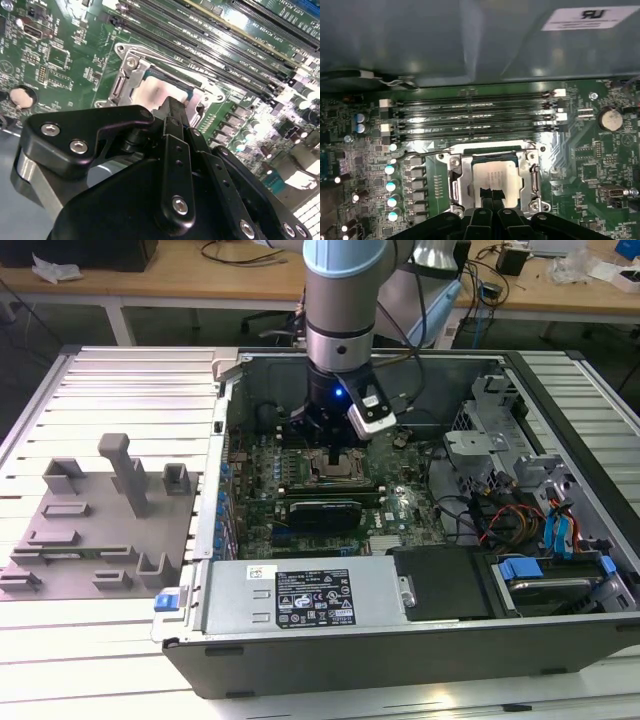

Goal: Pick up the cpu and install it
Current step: 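Close the cpu cover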

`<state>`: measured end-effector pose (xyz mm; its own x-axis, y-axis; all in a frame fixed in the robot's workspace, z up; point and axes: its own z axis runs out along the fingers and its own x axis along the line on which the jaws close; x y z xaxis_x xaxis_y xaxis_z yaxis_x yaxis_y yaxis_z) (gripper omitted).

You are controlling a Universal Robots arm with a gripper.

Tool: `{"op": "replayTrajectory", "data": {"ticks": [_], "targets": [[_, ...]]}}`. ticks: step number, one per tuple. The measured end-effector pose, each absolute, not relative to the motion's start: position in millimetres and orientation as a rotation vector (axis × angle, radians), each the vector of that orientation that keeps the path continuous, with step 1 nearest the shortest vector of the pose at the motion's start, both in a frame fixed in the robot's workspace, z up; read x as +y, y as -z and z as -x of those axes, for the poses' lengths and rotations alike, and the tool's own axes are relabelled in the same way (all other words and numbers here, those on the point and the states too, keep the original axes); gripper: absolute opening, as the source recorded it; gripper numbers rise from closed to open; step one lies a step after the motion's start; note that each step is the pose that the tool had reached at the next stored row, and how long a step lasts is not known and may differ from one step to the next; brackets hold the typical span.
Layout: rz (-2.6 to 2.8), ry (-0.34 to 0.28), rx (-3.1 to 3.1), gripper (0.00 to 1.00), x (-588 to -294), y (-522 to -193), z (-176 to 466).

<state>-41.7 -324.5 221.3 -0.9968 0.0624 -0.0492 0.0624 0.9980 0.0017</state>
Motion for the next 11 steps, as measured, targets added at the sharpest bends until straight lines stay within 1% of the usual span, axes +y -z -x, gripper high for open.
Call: {"op": "replayTrajectory", "data": {"ticks": [11], "targets": [[-0.032,-0.002,3.092,0.11,-324,-213,62]]}}
